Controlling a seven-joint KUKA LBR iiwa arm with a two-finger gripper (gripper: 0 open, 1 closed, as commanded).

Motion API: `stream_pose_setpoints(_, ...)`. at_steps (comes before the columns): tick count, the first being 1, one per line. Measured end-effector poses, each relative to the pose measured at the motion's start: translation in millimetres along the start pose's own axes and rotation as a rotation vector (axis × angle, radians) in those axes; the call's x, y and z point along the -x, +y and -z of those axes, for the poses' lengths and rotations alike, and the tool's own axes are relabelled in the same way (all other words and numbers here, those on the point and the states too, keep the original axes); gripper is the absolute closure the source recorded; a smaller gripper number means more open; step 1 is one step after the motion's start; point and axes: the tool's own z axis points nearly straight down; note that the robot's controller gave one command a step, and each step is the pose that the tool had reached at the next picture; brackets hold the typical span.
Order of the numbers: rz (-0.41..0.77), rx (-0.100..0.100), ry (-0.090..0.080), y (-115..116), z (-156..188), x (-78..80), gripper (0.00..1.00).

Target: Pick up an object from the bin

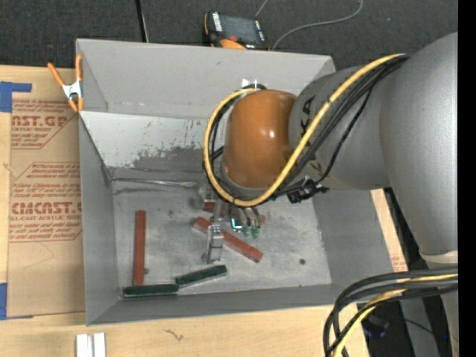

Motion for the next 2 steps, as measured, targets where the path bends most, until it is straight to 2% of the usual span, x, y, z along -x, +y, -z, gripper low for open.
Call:
stream_pose_setpoints(1,-0.007,-0.003,-0.007,-69.7,-65.1,39.0,0.0)
stream_pose_setpoints(2,-0.002,0.001,-0.011,-65.1,-58.9,40.5,1.0)
